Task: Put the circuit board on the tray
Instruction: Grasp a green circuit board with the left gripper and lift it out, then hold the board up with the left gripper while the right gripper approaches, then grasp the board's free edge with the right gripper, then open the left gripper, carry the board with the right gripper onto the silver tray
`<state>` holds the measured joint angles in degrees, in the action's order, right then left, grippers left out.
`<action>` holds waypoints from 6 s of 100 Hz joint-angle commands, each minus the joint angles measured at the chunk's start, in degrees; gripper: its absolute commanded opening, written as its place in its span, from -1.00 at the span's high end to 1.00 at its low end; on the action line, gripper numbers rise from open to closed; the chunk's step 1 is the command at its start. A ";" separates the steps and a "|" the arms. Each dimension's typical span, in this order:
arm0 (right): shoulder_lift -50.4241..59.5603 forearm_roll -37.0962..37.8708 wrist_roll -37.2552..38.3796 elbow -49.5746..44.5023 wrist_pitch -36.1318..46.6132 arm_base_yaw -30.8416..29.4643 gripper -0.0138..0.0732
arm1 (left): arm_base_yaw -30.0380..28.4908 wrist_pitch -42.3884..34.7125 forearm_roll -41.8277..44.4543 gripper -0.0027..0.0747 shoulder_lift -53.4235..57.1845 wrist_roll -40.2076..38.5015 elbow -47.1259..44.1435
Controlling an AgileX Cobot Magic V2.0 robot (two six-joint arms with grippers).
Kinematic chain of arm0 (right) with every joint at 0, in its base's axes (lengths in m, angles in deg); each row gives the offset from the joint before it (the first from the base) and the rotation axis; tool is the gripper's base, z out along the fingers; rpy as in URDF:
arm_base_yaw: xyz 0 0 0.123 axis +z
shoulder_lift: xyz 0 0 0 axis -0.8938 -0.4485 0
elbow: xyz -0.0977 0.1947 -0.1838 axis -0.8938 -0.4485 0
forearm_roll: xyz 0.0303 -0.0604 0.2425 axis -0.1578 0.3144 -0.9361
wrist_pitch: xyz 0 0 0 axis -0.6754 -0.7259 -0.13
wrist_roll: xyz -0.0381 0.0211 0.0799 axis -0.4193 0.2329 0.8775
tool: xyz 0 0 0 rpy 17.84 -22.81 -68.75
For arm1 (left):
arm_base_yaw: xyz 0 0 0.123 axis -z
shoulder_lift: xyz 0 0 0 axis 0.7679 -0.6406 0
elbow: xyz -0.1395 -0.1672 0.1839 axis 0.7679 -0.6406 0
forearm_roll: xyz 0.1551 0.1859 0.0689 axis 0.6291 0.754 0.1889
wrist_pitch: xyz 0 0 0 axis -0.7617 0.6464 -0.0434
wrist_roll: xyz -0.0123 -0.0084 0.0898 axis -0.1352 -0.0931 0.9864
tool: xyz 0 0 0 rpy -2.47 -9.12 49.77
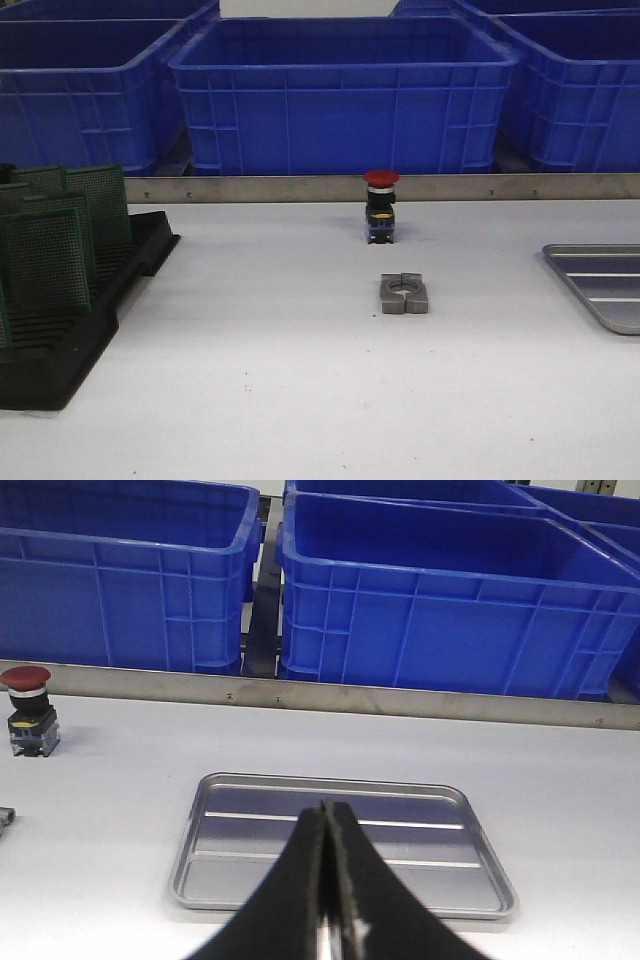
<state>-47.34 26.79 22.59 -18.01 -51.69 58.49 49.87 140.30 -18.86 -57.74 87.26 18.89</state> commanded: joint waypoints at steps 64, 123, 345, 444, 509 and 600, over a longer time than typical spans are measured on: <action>1.25 0.60 -0.27 0.05 4.69 -0.12 0.82 | 0.47 13.76 -7.08 0.98 2.17 0.06 10.01; 1.25 0.60 -0.27 0.05 4.69 -0.12 0.82 | 14.53 18.79 -33.97 0.98 1.85 0.06 12.14; -46.93 -58.48 -49.48 35.52 -27.46 15.59 -0.51 | 25.23 17.48 -38.29 0.98 1.85 0.06 12.14; -77.67 -93.06 -102.99 41.26 -53.00 20.73 0.06 | 25.23 17.48 -38.29 0.98 1.85 0.06 12.14; -78.00 -93.81 -101.67 41.26 -52.75 20.73 0.84 | 25.09 12.15 -37.98 -0.42 1.85 0.06 12.14; -79.64 -82.89 -71.98 41.09 -25.54 -11.25 0.84 | 24.96 4.04 -37.96 -0.55 1.85 0.06 12.14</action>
<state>-127.19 -53.93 -49.31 21.58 -78.81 47.95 74.54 144.46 -53.29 -57.88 87.49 29.36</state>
